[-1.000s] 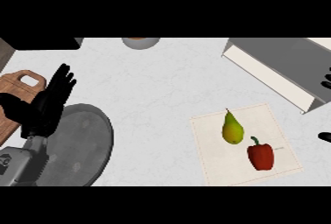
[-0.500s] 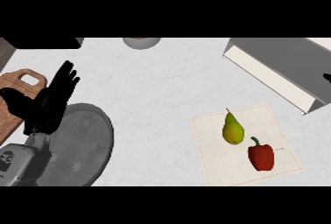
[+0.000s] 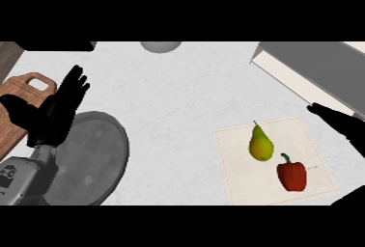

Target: Pick the bell pepper from the placemat and place it in the tiered shelf

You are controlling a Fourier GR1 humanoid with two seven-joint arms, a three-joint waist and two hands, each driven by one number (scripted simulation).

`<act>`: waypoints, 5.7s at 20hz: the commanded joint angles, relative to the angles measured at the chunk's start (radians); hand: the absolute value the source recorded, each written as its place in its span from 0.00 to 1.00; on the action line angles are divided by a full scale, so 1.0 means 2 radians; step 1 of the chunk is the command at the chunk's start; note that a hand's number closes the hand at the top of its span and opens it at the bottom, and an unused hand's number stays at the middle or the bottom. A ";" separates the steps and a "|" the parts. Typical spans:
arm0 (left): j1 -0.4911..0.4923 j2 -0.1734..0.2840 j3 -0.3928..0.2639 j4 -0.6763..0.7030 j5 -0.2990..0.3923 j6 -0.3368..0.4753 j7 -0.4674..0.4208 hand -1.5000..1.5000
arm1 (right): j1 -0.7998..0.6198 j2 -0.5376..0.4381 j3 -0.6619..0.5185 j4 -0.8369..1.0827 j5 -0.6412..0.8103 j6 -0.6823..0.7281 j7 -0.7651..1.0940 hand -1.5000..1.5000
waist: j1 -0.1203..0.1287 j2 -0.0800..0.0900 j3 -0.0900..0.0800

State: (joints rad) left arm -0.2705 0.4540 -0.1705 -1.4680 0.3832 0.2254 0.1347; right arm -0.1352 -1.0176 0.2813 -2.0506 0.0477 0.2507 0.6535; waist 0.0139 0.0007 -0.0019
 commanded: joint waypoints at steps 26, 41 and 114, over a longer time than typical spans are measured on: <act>0.032 -0.052 0.051 -0.046 -0.056 -0.037 0.038 0.50 | 0.032 0.196 0.113 0.013 0.254 0.119 0.144 0.00 | -0.007 -0.001 0.001; 0.019 -0.104 0.061 -0.024 -0.108 -0.047 0.039 0.50 | 0.036 0.262 0.060 0.166 0.355 0.096 -0.003 0.00 | -0.006 0.000 0.001; 0.015 -0.115 0.123 -0.024 -0.124 -0.098 0.049 0.50 | -0.217 0.253 -0.427 0.234 0.139 0.124 -0.203 1.00 | -0.003 0.001 0.001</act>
State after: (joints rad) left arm -0.2509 0.2347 0.0751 -1.4985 0.1330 0.0251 0.2152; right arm -0.6092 -0.4923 -0.5524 -1.7028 0.2950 0.5547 0.3745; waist 0.0045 0.0019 0.0001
